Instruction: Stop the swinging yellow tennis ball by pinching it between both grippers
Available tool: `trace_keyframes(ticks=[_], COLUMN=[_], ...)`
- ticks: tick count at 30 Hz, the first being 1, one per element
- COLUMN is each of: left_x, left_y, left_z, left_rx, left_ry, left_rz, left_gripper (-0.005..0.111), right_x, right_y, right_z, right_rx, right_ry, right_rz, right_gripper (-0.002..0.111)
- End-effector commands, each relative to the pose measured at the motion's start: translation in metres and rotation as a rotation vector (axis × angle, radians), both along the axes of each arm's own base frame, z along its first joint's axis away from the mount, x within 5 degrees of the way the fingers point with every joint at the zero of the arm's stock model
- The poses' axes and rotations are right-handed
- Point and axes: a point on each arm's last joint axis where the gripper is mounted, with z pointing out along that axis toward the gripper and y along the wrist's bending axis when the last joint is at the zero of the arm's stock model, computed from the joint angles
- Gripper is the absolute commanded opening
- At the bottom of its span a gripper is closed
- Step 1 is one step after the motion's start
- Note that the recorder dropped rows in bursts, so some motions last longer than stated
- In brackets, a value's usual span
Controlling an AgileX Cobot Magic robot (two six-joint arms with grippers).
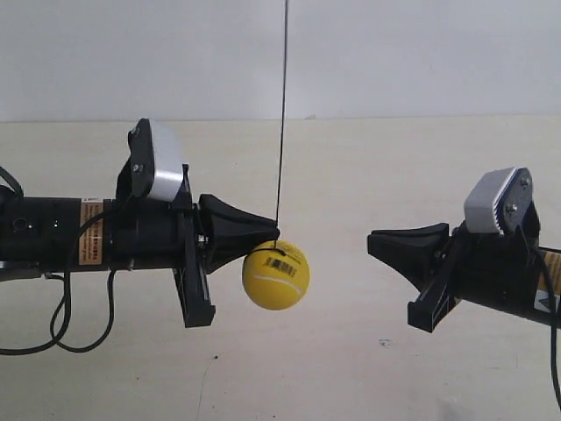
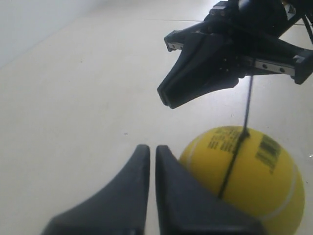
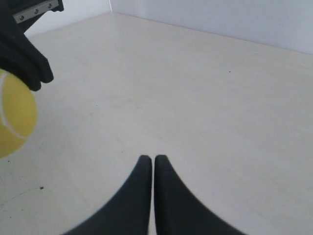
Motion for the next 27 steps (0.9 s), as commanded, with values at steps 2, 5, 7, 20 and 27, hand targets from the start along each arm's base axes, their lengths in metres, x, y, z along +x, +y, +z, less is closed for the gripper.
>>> trace_keyframes(ticks=[2, 5, 7, 20, 27], left_x=[0.002, 0.005, 0.007, 0.006, 0.004], left_y=[-0.003, -0.006, -0.007, -0.009, -0.012], left_z=[-0.009, -0.015, -0.017, -0.017, -0.012], left_rx=[0.005, 0.024, 0.029, 0.006, -0.043], left_ry=[0.032, 0.052, 0.068, 0.074, 0.067], left_rz=[-0.022, -0.054, -0.064, -0.099, -0.131], left_gripper=[0.005, 0.005, 0.005, 0.005, 0.005], right_x=[-0.001, -0.002, -0.002, -0.005, -0.001], right_y=[0.001, 0.001, 0.002, 0.003, 0.003], right_z=[0.001, 0.001, 0.000, 0.000, 0.002], right_rx=[0.006, 0.009, 0.009, 0.009, 0.018], right_ry=[-0.006, 0.002, 0.006, 0.016, 0.016], right_rz=[0.017, 0.024, 0.034, 0.060, 0.060], right_gripper=[0.000, 0.000, 0.000, 0.000, 0.000])
